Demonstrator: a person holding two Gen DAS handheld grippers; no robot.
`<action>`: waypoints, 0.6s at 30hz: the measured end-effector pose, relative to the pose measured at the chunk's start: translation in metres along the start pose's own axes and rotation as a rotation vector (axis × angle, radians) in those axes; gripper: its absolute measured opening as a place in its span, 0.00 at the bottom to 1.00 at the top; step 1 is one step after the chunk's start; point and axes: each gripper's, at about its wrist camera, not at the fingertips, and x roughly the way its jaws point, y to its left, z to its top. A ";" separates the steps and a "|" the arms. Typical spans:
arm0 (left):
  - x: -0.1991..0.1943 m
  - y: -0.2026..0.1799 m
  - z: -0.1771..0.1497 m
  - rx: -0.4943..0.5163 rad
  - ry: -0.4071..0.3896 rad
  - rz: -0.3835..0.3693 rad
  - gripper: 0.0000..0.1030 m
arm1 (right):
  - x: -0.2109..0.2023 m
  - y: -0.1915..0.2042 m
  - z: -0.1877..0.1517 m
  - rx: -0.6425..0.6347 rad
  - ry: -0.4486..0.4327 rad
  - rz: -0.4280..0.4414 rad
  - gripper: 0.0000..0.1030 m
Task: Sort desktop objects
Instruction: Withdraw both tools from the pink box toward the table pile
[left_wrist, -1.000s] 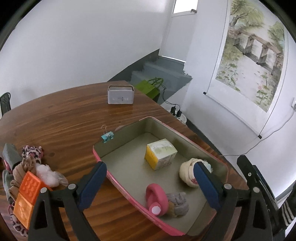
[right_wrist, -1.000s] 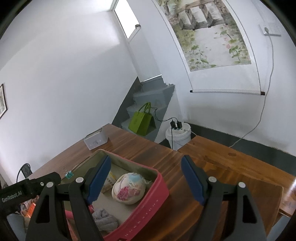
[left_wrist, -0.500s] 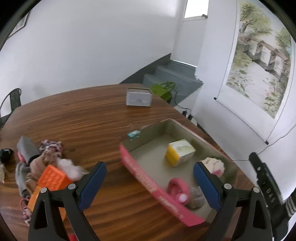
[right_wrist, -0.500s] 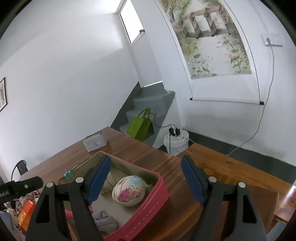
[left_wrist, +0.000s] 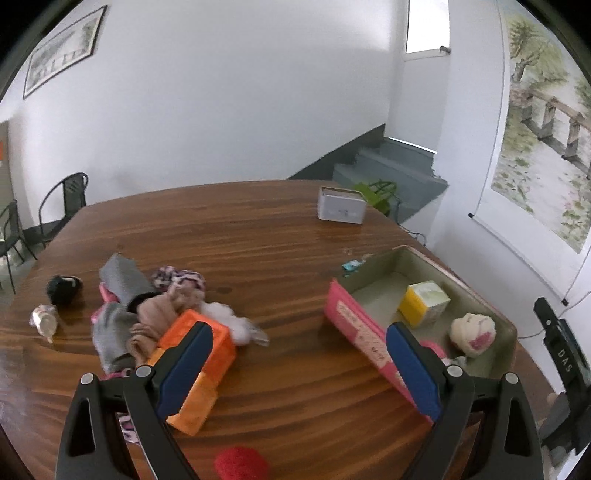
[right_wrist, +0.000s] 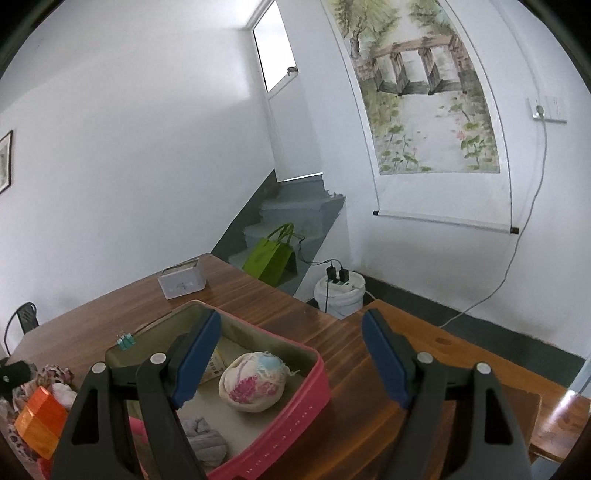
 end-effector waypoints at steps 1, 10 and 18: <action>-0.002 0.003 -0.001 -0.002 -0.005 0.008 0.94 | -0.001 0.002 0.000 -0.008 -0.003 -0.005 0.81; -0.018 0.052 -0.010 -0.074 -0.011 0.039 0.94 | -0.019 0.021 -0.003 -0.093 -0.093 -0.026 0.83; -0.029 0.120 -0.032 -0.178 0.001 0.113 0.94 | -0.043 0.068 -0.022 -0.244 -0.065 0.108 0.87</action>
